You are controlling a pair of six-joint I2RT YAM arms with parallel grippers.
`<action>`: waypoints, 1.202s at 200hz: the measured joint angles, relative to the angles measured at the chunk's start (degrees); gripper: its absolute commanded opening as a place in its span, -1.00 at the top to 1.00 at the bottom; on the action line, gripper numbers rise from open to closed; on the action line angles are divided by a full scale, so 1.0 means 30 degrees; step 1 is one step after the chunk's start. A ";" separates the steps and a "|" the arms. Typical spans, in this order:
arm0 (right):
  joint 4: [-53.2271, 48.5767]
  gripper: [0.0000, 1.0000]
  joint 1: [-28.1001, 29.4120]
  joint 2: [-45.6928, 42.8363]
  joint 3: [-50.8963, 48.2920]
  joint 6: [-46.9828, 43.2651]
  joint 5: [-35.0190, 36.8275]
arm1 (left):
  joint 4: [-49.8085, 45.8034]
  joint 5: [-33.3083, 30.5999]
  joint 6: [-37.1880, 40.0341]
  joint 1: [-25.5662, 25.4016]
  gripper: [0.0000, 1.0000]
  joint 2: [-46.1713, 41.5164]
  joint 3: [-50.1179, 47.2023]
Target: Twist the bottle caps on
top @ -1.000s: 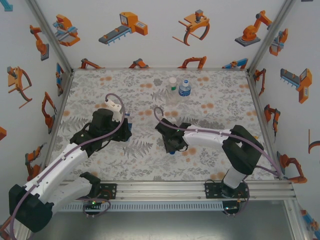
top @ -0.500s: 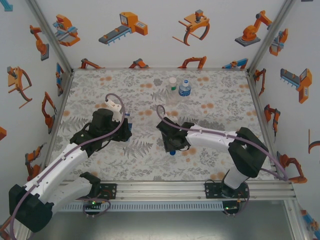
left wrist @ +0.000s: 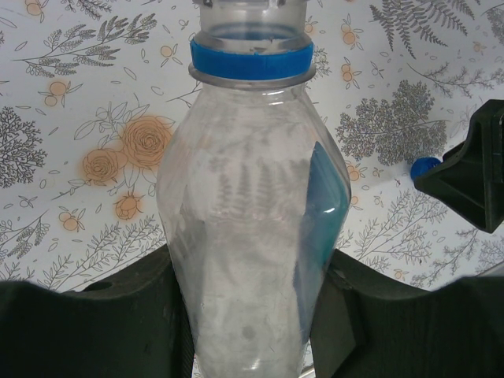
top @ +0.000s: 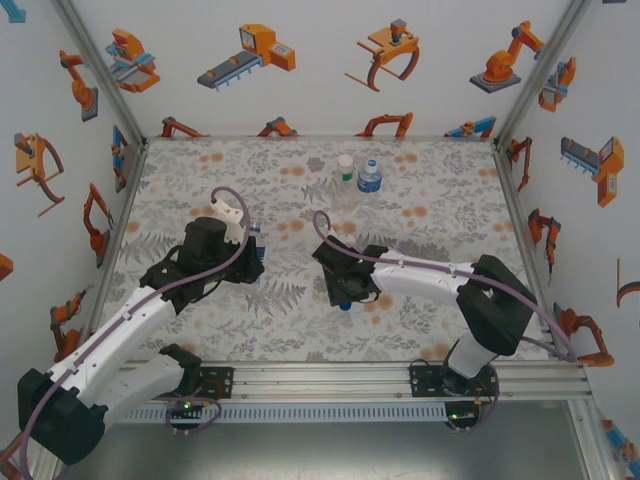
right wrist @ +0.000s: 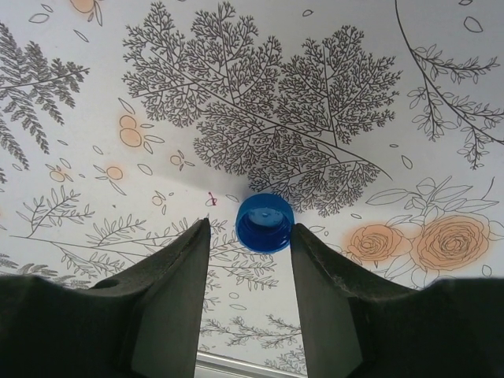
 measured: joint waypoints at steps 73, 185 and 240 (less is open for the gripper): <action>-0.0080 0.11 0.0015 0.0444 0.0000 0.0007 -0.0117 | 0.0131 0.0073 -0.0007 0.0000 0.58 0.0000 0.0000; 0.0495 0.45 0.0015 0.0998 -0.0328 0.0401 -0.0525 | 0.0240 0.0080 -0.0015 0.0000 0.58 0.0015 -0.0015; 0.1872 0.51 -0.0248 0.0525 -0.1115 0.0481 -0.1326 | 0.0277 0.0131 -0.0022 0.0000 0.58 0.0350 -0.0007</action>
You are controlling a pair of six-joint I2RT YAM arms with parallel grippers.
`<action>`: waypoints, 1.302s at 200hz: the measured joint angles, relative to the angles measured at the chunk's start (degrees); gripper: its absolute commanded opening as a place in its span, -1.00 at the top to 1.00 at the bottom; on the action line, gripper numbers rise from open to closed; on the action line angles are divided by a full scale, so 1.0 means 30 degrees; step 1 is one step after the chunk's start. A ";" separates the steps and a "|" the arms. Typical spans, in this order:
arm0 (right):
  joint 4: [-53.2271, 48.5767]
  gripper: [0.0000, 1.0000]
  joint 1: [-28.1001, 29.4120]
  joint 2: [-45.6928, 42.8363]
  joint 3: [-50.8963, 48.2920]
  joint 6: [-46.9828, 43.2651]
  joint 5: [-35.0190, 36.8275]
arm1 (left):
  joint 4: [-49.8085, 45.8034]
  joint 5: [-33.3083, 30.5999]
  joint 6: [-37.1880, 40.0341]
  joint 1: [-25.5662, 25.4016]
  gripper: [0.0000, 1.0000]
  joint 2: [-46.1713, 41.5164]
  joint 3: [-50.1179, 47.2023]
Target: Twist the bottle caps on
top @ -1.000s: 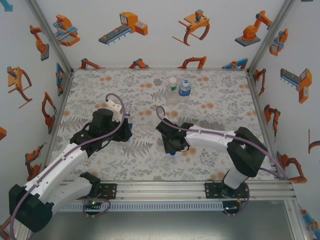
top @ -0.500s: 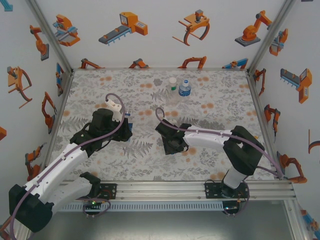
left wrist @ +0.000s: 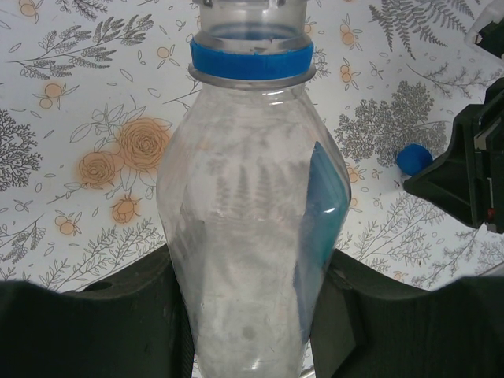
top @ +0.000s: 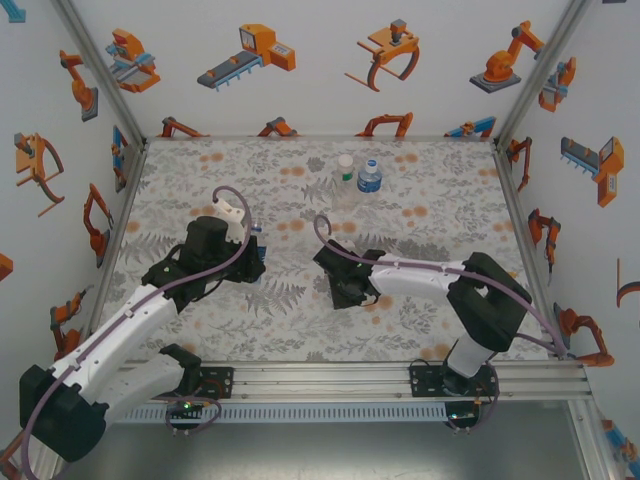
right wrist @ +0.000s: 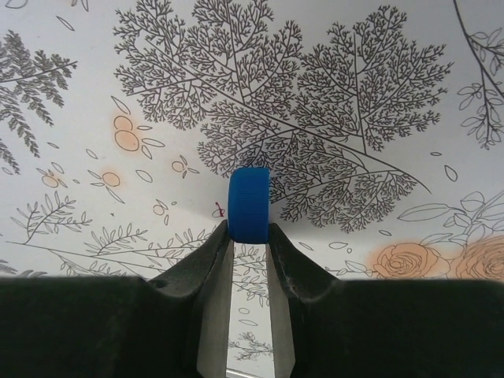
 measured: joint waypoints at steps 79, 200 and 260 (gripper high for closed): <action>0.3555 0.48 -0.2040 -0.2033 -0.3104 0.0976 -0.2732 | -0.0007 0.0007 0.0000 0.0000 0.58 0.0160 0.0000; 0.5566 0.28 -0.5595 -0.6222 -0.6849 0.2936 -0.4758 | -0.0007 0.0036 -0.0087 0.0000 0.57 0.0488 0.0000; 0.1260 0.24 -0.3096 -0.3395 -0.0656 0.0306 -0.1311 | -0.0036 -0.0007 -0.0124 0.0000 0.57 0.0299 0.0000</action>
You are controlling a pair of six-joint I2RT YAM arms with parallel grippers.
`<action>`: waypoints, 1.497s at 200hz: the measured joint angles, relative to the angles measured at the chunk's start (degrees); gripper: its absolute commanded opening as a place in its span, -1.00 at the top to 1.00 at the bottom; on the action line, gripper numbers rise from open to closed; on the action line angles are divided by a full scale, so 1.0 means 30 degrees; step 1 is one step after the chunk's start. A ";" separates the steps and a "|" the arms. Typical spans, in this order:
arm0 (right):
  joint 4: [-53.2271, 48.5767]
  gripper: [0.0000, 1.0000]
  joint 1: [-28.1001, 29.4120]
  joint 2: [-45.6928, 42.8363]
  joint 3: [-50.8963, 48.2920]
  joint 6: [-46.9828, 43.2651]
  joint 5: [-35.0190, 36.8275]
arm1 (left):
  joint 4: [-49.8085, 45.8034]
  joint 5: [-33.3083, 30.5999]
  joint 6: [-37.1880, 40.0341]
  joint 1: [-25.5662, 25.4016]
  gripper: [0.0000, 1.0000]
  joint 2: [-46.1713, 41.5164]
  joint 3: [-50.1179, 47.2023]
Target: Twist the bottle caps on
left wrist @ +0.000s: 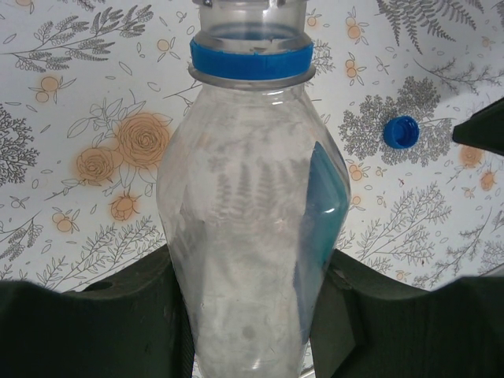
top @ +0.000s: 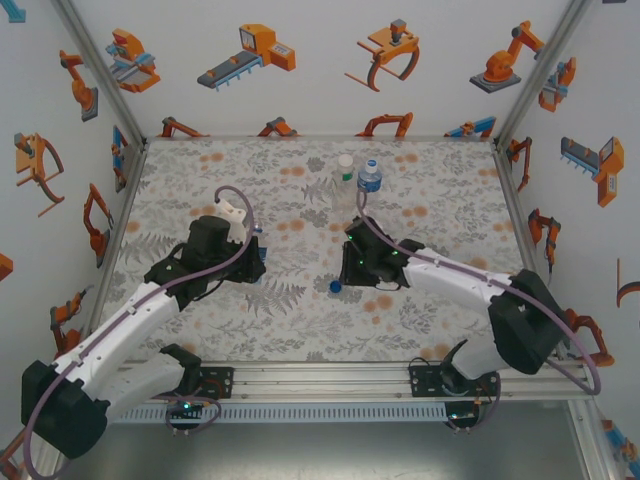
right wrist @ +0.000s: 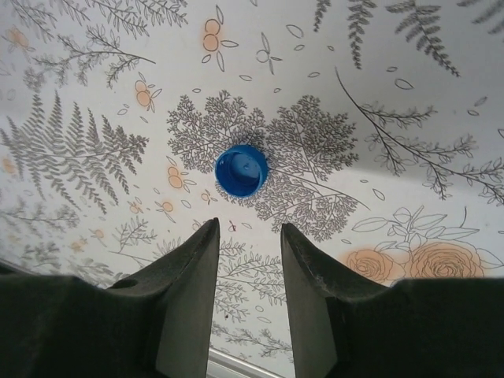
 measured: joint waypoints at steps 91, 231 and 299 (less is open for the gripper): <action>-0.2688 0.19 0.1647 0.5268 0.5020 -0.1413 0.2259 | -0.0204 -0.0386 0.0000 0.0000 0.59 -0.1290 -0.0182; -0.3096 0.20 0.1683 0.5748 0.5027 -0.1413 0.2178 | -0.0561 -0.0510 -0.0007 0.0000 0.63 -0.1654 -0.0539; -0.3089 0.21 0.1683 0.5916 0.5027 -0.1406 0.2135 | -0.0561 -0.0510 -0.0007 0.0000 0.62 -0.1654 -0.0539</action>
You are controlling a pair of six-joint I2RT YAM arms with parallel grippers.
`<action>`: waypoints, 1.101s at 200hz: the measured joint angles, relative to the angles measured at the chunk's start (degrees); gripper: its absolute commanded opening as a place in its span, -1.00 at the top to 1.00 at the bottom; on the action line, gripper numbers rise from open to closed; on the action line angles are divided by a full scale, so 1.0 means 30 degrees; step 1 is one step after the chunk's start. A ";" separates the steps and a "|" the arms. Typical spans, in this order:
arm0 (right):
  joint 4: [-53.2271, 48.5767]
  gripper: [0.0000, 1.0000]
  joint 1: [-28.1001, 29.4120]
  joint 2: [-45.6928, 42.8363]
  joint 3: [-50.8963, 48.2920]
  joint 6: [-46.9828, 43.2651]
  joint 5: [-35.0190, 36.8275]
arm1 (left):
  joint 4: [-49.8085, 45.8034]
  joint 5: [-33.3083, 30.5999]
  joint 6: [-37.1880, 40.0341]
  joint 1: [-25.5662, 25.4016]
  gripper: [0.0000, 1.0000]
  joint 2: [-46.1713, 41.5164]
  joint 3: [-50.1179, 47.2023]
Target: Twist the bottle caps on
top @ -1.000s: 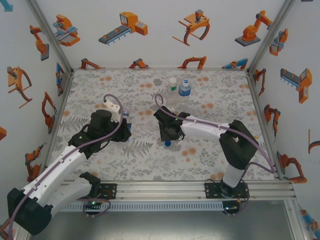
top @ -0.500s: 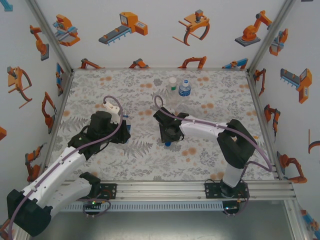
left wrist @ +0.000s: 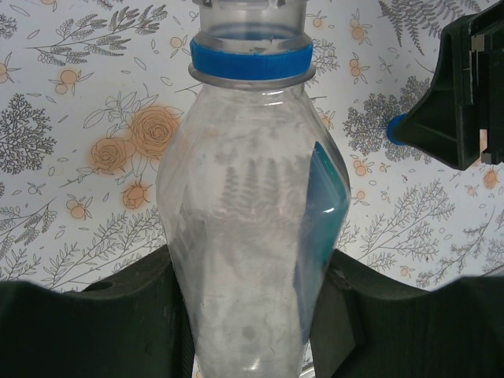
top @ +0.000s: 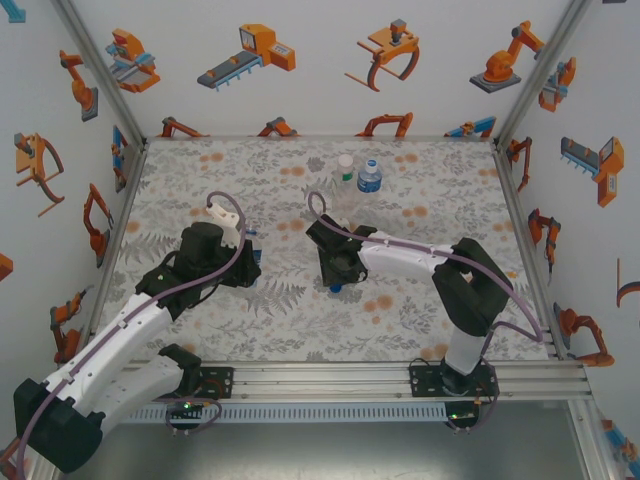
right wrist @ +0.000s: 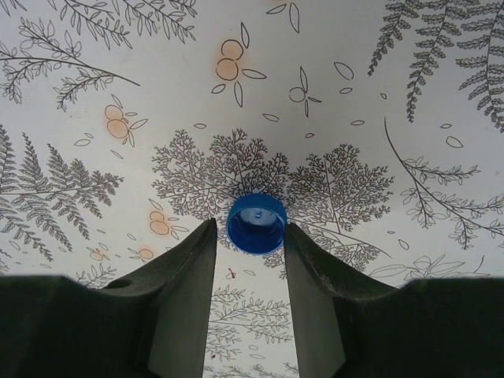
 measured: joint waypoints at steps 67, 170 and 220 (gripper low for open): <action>0.0022 0.21 0.0000 0.0284 0.0000 0.0007 -0.0313 | 0.0007 0.0007 0.0000 0.0000 0.62 0.0058 0.0000; 0.1260 0.53 -0.0022 0.0481 -0.0729 0.0087 -0.0838 | -0.0007 0.0007 0.0000 0.0000 0.62 0.0306 0.0000; 0.4976 0.53 -0.1326 -0.1421 -0.3978 0.1144 -0.3490 | -0.0007 0.0058 0.0000 0.0000 0.62 0.0692 0.0022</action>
